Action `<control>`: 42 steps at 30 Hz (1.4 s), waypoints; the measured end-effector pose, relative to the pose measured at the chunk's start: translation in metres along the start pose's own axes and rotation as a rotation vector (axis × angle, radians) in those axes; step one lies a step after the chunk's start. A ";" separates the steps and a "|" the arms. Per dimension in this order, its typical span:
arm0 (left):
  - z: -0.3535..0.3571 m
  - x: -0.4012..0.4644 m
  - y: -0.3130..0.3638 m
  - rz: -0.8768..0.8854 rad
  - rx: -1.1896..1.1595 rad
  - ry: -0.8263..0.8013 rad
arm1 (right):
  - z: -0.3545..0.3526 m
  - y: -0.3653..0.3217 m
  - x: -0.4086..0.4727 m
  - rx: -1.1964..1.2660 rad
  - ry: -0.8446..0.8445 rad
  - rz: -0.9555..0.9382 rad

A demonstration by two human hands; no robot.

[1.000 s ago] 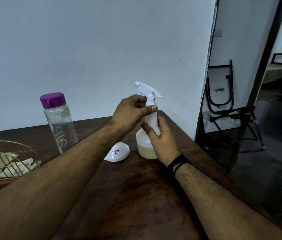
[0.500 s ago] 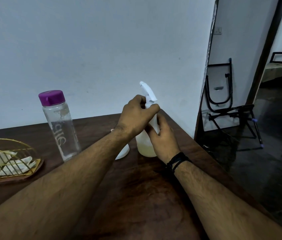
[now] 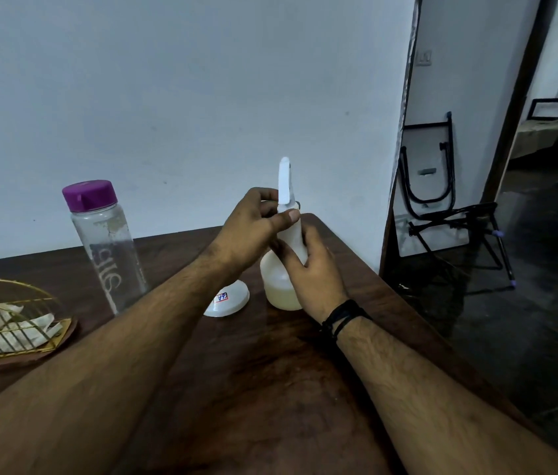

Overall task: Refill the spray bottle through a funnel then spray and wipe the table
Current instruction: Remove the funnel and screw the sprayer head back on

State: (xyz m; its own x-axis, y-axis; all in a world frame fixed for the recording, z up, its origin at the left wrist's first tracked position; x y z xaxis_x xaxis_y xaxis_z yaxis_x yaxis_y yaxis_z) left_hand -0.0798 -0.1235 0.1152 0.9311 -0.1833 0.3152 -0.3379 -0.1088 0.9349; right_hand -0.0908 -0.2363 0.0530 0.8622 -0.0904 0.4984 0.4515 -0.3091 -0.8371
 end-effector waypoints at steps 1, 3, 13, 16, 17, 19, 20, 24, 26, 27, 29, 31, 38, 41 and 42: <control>0.001 0.000 0.002 0.017 0.030 0.011 | 0.000 0.001 0.000 0.002 -0.001 0.006; 0.003 0.000 0.009 0.064 0.137 0.072 | 0.000 0.001 0.000 -0.002 -0.005 0.008; -0.007 0.001 0.001 0.071 0.028 0.055 | 0.002 0.002 -0.001 -0.005 0.000 0.008; -0.003 0.002 0.005 0.082 0.080 0.043 | 0.002 0.004 -0.001 0.001 -0.002 0.007; -0.002 0.001 0.007 0.088 0.115 0.069 | 0.002 0.004 -0.001 -0.002 -0.003 0.007; -0.001 0.001 0.010 0.095 0.175 0.144 | 0.002 0.003 -0.002 -0.008 0.004 0.013; -0.002 0.001 0.012 0.104 0.194 0.175 | 0.002 0.002 -0.001 -0.005 0.007 0.019; -0.008 0.003 0.007 0.113 0.135 0.159 | 0.003 0.005 0.001 -0.015 -0.001 0.032; -0.010 0.005 0.004 0.104 0.087 0.094 | 0.003 0.006 0.001 -0.020 -0.004 0.027; -0.010 0.006 0.004 0.107 0.084 0.064 | 0.002 0.006 0.000 -0.016 -0.001 0.026; -0.010 0.008 0.005 0.114 0.111 0.028 | 0.001 0.005 0.000 -0.018 0.000 0.029; -0.008 0.009 0.005 0.113 0.155 0.028 | 0.001 0.004 -0.002 -0.018 -0.004 0.037; -0.001 0.000 -0.007 0.066 0.166 0.158 | 0.000 0.009 -0.011 -0.410 -0.107 0.122; 0.003 -0.001 -0.007 0.090 0.238 0.238 | 0.001 0.008 -0.013 -0.503 -0.171 0.157; 0.006 -0.002 -0.005 0.091 0.247 0.268 | 0.000 0.008 -0.013 -0.520 -0.166 0.160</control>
State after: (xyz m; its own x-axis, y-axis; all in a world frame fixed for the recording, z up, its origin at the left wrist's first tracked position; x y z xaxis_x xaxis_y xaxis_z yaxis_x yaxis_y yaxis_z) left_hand -0.0805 -0.1287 0.1092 0.8876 0.0553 0.4573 -0.4134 -0.3420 0.8439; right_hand -0.0983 -0.2380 0.0399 0.9540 -0.0370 0.2975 0.1764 -0.7330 -0.6569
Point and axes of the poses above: each hand's wrist, its own x-axis towards the middle knuckle, its own z-axis out of the palm, y = z × x, the point moved 10 cm from there along x, towards the middle knuckle, and after that the axes turned 5 degrees about -x, right-handed, at the moved point
